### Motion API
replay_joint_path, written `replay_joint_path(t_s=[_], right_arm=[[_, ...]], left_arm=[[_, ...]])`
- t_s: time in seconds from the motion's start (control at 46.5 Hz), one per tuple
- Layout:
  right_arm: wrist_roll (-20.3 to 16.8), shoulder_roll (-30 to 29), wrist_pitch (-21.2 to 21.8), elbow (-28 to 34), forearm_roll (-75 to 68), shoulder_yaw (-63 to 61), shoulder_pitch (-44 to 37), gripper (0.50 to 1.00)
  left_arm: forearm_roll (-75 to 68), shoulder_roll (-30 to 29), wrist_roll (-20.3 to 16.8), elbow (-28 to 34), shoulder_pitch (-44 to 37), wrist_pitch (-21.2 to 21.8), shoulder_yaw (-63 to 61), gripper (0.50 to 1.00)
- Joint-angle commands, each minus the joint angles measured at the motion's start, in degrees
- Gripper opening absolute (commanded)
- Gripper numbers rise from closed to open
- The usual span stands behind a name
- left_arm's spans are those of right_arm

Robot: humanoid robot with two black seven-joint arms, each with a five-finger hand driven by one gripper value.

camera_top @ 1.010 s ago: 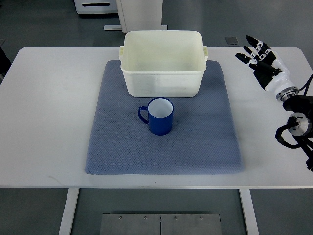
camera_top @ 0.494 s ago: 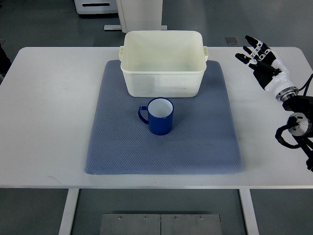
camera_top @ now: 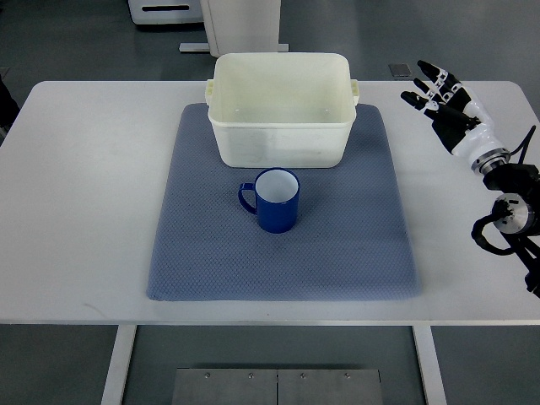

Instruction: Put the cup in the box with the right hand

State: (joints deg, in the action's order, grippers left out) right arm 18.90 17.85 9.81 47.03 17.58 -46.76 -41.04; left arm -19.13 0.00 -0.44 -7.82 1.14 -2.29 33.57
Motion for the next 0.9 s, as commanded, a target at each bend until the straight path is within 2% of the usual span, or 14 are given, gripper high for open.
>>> replay_joint_path(t_s=[0.0, 0.387, 0.688, 0.881], right_arm=[[0.0, -0.1, 0.03, 0.08, 0.09, 0.0, 0.08, 1.0], [0.0, -0.1, 0.12, 4.29, 0.18, 0.0, 0.08, 1.0], [0.0, 0.08, 0.21, 4.91, 0.44, 0.0, 0.0, 1.0], [0.0, 0.87, 0.21, 11.23, 0.61, 1.85, -0.36, 1.0]], left_arm=[[-0.03, 0.0, 0.0, 0.0, 0.0, 0.0, 0.0, 1.0], [-0.03, 0.0, 0.0, 0.0, 0.0, 0.0, 0.0, 1.0], [0.06, 0.0, 0.0, 0.0, 0.0, 0.0, 0.0, 1.0], [-0.03, 0.0, 0.0, 0.0, 0.0, 0.0, 0.0, 1.0]])
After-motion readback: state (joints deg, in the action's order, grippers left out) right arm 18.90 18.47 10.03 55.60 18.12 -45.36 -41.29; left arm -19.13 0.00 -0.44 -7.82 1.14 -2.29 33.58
